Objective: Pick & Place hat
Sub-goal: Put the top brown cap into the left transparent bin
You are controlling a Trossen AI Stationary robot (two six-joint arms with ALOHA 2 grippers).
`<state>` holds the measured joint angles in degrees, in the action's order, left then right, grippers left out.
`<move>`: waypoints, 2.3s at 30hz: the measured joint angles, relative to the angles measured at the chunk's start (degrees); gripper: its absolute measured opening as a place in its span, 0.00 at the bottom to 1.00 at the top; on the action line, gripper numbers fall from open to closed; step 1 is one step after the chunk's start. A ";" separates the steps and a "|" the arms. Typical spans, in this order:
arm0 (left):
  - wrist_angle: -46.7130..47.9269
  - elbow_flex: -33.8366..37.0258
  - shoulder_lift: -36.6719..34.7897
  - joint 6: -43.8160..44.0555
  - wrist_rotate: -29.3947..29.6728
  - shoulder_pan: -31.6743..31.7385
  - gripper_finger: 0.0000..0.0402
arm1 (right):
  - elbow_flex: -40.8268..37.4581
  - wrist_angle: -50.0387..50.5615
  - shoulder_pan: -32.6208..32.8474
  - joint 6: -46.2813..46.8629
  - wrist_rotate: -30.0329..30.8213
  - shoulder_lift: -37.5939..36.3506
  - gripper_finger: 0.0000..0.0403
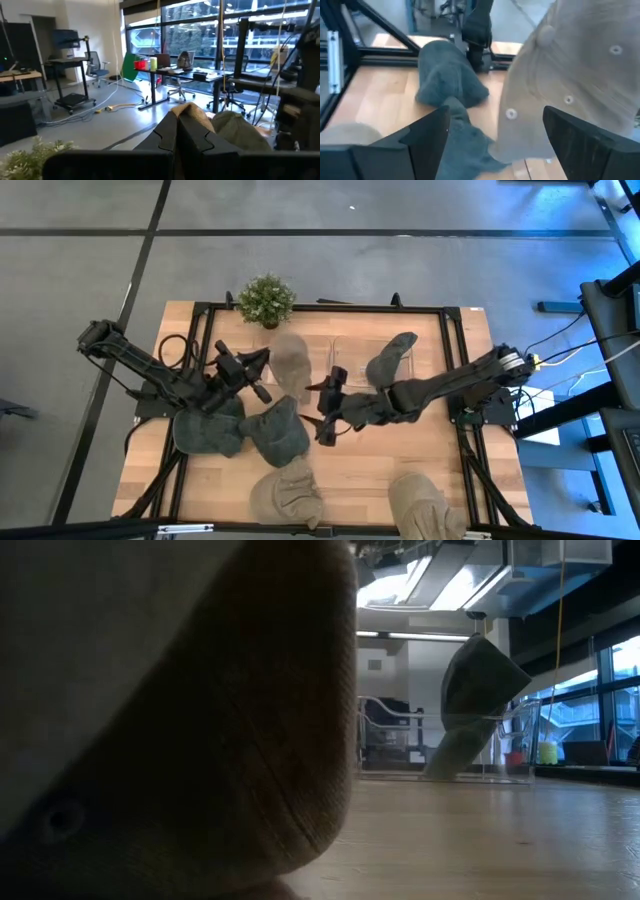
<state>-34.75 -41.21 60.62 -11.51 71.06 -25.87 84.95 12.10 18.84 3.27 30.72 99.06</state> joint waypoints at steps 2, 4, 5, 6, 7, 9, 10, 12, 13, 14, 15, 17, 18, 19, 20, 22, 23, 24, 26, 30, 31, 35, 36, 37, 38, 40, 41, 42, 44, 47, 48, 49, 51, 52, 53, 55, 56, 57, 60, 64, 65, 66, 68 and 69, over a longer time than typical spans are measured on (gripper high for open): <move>-1.53 0.00 0.00 0.88 -0.53 0.00 0.01 | 0.00 0.27 0.65 -1.42 4.88 1.09 0.79; -2.09 0.00 0.00 1.70 -0.53 0.00 0.01 | 0.00 1.04 1.33 -2.59 10.05 1.81 0.79; -2.67 0.00 0.00 2.09 -0.49 0.05 0.01 | -0.01 1.20 1.69 -3.05 12.11 1.89 0.79; -3.26 0.00 0.00 2.76 -0.62 0.19 0.01 | -0.01 1.37 1.99 -3.33 13.53 1.88 0.79; -3.70 0.00 0.20 3.89 -1.26 0.51 0.01 | 0.00 1.29 2.21 -3.36 14.39 1.78 0.79; -3.85 -0.02 1.15 6.01 -4.11 1.67 0.01 | 0.00 1.37 2.78 -3.33 16.02 1.65 0.79; -3.99 -0.02 1.90 6.75 -5.34 2.28 0.01 | 0.00 1.44 2.92 -3.33 16.81 1.63 0.79; -4.66 -0.06 3.34 7.98 -6.65 3.40 0.01 | 0.00 1.38 3.15 -3.21 17.67 1.53 0.79; -4.67 -0.35 4.14 8.41 -6.60 3.92 0.01 | 0.00 1.37 3.21 -2.41 17.74 1.52 0.79; -4.69 -1.03 5.12 8.75 -6.78 4.33 0.01 | 0.00 1.41 3.21 -1.30 17.78 1.52 0.79; -4.70 -1.72 6.06 8.81 -7.45 4.74 0.01 | 0.00 1.50 3.25 -0.19 17.81 1.52 0.79; -4.66 -3.66 8.16 8.48 -9.39 5.35 0.01 | 0.00 1.72 3.25 1.20 19.14 1.52 0.79; -4.71 -4.75 9.18 8.05 -10.21 5.50 0.01 | 0.00 1.96 3.27 1.49 20.72 1.52 0.79; -4.70 -5.89 10.22 7.54 -10.89 5.53 0.01 | 0.00 2.19 3.29 2.00 22.72 1.52 0.79; -4.67 -7.08 11.37 6.79 -11.07 5.53 0.01 | 0.00 2.26 3.29 2.27 24.59 1.52 0.79; -4.07 -9.17 13.27 4.78 -11.12 5.52 0.01 | 0.00 2.23 3.29 2.21 27.01 1.51 0.79; -4.08 -10.21 14.18 3.63 -11.07 5.51 0.01 | 0.00 2.21 3.37 2.22 27.72 1.50 0.79; -4.07 -11.12 14.98 2.61 -11.06 5.53 0.01 | 0.00 2.23 3.47 2.23 28.22 1.52 0.79; -4.06 -12.57 16.17 0.79 -10.90 5.51 0.01 | 0.00 2.18 3.78 2.24 29.29 1.51 0.79; -3.79 -13.49 17.45 -2.40 -8.73 5.51 0.01 | 0.01 1.92 4.91 0.37 31.43 1.50 0.74; -3.64 -13.49 17.59 -2.60 -8.30 5.51 0.01 | 0.27 2.04 5.16 -0.53 31.91 1.50 0.72; -3.64 -13.49 17.66 -2.65 -8.84 5.46 0.01 | 1.74 1.78 5.54 -2.16 32.28 1.48 0.63; -3.64 -13.49 17.66 -2.64 -8.89 5.46 0.01 | 2.05 2.02 5.50 -2.22 32.28 1.48 0.61; -3.64 -13.49 17.66 -2.62 -8.89 5.46 0.01 | 2.34 2.29 5.48 -2.27 32.28 1.48 0.59; -3.66 -13.49 17.66 -2.62 -8.91 5.46 0.01 | 2.63 2.42 5.48 -2.28 32.26 1.48 0.57; -3.64 -13.49 17.66 -2.62 -8.94 5.46 0.01 | 3.06 2.14 5.44 -2.25 31.79 1.45 0.52; -3.66 -13.49 17.66 -2.62 -9.03 5.46 0.01 | 3.06 1.68 5.39 -2.10 30.80 1.45 0.50; -3.66 -13.49 17.66 -2.60 -9.06 5.46 0.01 | 3.06 1.25 5.15 -1.89 29.43 1.45 0.49; -3.64 -13.49 17.66 -2.60 -9.15 5.46 0.01 | 3.06 1.10 4.88 -0.54 26.87 1.45 0.46; -3.74 -13.49 17.66 -2.60 -9.21 5.33 0.01 | 3.06 1.56 4.54 1.02 25.96 1.45 0.42; -3.98 -13.49 17.66 -2.60 -9.25 5.28 0.01 | 3.06 1.66 4.40 0.98 26.05 1.45 0.42; -4.08 -13.49 17.66 -2.60 -9.33 5.20 0.01 | 3.06 1.70 4.30 0.96 26.12 1.45 0.41; -4.08 -13.49 17.66 -2.61 -9.38 4.98 0.01 | 3.06 2.16 4.19 0.98 25.87 1.45 0.40; -4.06 -13.49 17.66 -2.65 -9.29 4.90 0.01 | 3.06 2.66 4.18 0.96 25.74 1.45 0.40; -4.08 -13.49 17.66 -2.65 -9.19 4.87 0.01 | 3.06 3.13 4.19 0.93 25.69 1.45 0.39; -4.08 -13.49 17.66 -2.66 -9.24 4.85 0.01 | 3.06 3.95 4.19 0.92 25.67 1.45 0.37; -4.06 -13.49 17.66 -2.69 -9.16 4.85 0.01 | 3.06 4.40 4.21 1.06 25.66 1.45 0.36; -4.08 -13.49 17.66 -2.69 -9.13 4.85 0.01 | 3.06 5.05 4.21 1.32 25.65 1.45 0.34; -4.10 -13.49 17.66 -2.73 -9.16 4.85 0.01 | 3.06 7.19 4.21 3.09 25.53 1.45 0.25; -4.10 -13.49 17.66 -2.80 -9.17 4.54 0.01 | 3.06 9.65 4.21 3.18 25.57 1.45 0.07; -4.08 -13.49 17.66 -3.06 -9.15 4.29 0.01 | 3.06 10.35 4.21 1.93 25.72 1.45 0.04; -4.08 -13.49 17.66 -3.77 -9.15 3.95 0.01 | 3.06 11.26 4.34 0.25 26.07 1.39 0.03; -4.08 -13.49 17.66 -6.47 -8.79 2.95 0.01 | 3.06 13.04 4.67 -2.39 27.20 1.33 0.03; -4.08 -13.49 17.66 -8.06 -7.99 2.35 0.02 | 3.05 14.27 4.92 -3.50 27.77 1.03 0.03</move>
<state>-38.83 -54.70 78.28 -19.57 63.07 -23.52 87.99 26.37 23.76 -0.23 58.48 100.08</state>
